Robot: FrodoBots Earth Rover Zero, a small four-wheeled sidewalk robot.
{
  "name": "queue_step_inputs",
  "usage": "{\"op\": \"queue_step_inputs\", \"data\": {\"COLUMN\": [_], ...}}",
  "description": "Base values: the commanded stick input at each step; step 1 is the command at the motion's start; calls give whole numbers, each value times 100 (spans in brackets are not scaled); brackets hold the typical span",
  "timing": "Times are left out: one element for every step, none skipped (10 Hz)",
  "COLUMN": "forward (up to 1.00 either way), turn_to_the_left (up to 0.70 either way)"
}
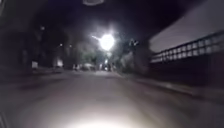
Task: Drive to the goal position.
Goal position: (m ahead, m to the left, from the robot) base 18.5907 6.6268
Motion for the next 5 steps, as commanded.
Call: {"op": "queue_step_inputs", "data": {"forward": [70, 70, 70, 70, 70], "turn_to_the_left": [0, 0, 0, 0, 0]}}
